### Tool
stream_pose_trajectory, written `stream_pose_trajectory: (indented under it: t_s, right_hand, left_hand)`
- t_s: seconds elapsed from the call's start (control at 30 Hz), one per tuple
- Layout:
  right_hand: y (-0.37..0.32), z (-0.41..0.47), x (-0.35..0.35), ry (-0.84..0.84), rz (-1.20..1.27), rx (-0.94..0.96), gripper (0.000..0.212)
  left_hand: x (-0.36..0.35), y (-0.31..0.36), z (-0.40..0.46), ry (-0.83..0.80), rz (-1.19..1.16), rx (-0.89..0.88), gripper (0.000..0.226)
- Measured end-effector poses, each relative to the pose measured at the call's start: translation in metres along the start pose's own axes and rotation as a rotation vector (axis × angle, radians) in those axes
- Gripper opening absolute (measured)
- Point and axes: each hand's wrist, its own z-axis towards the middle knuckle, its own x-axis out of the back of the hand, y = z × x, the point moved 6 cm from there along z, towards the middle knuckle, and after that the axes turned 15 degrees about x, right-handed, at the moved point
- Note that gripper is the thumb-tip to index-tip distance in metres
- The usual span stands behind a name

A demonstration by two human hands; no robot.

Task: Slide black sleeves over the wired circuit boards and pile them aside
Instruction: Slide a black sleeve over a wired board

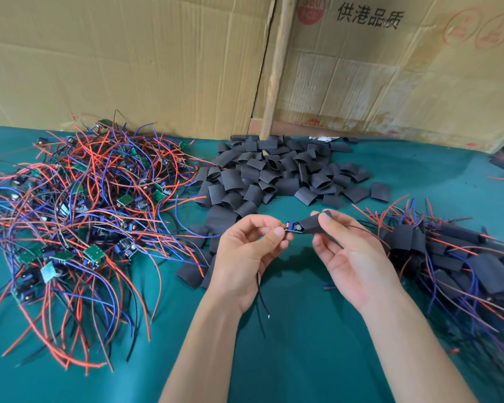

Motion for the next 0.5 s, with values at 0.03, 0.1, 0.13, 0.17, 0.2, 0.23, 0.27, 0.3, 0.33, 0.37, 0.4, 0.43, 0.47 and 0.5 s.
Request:
stream_pose_trajectory:
  t_s: [0.03, 0.1, 0.13, 0.17, 0.2, 0.23, 0.27, 0.3, 0.33, 0.37, 0.4, 0.43, 0.47, 0.5]
  right_hand:
    - [-0.0003, 0.0, 0.0003, -0.004, -0.006, -0.002, 0.04]
    - [-0.0008, -0.0001, 0.0019, -0.002, -0.031, -0.002, 0.038]
    - [-0.0007, 0.0001, 0.0029, 0.0, -0.041, 0.001, 0.039]
    - [-0.0006, 0.0001, 0.0033, 0.002, -0.044, 0.006, 0.041]
    - [-0.0008, 0.0001, 0.0032, 0.003, -0.044, 0.011, 0.044]
    - [-0.0008, 0.0002, 0.0027, 0.006, -0.043, 0.014, 0.045]
    - [-0.0006, 0.0002, 0.0021, 0.008, -0.041, 0.016, 0.045]
    - [0.0, -0.0001, 0.0015, 0.009, -0.034, 0.016, 0.045]
    - [0.0007, -0.0005, 0.0005, 0.006, -0.024, 0.014, 0.044]
    - [0.0017, -0.0012, -0.0003, -0.001, -0.018, 0.008, 0.043]
    - [0.0028, -0.0019, -0.0011, -0.01, -0.023, 0.002, 0.042]
    - [0.0037, -0.0022, -0.0017, -0.021, -0.035, -0.001, 0.042]
    - [0.0037, -0.0026, -0.0021, -0.03, -0.048, 0.001, 0.042]
    - [0.0031, -0.0027, -0.0023, -0.037, -0.059, 0.006, 0.044]
  left_hand:
    - [0.0009, 0.0003, 0.0003, 0.006, 0.002, -0.005, 0.02]
    - [0.002, 0.0007, 0.0005, 0.01, -0.002, -0.012, 0.021]
    - [0.0022, 0.0007, 0.0006, 0.008, -0.004, -0.011, 0.021]
    - [0.0022, 0.0004, 0.0006, 0.005, -0.005, -0.007, 0.021]
    - [0.0022, -0.0001, 0.0006, 0.001, -0.006, -0.003, 0.02]
    - [0.0021, -0.0005, 0.0007, -0.004, -0.006, 0.001, 0.02]
    - [0.0021, -0.0008, 0.0007, -0.008, -0.005, 0.004, 0.021]
    - [0.0017, -0.0013, 0.0008, -0.011, -0.004, 0.008, 0.021]
    - [0.0016, -0.0018, 0.0012, -0.01, -0.002, 0.009, 0.021]
    - [0.0016, -0.0025, 0.0015, -0.005, 0.004, 0.008, 0.021]
    - [0.0023, -0.0026, 0.0018, 0.003, 0.012, 0.004, 0.02]
    - [0.0029, -0.0026, 0.0021, 0.009, 0.022, 0.002, 0.019]
    - [0.0031, -0.0027, 0.0023, 0.012, 0.031, 0.003, 0.019]
    - [0.003, -0.003, 0.0023, 0.012, 0.039, 0.004, 0.019]
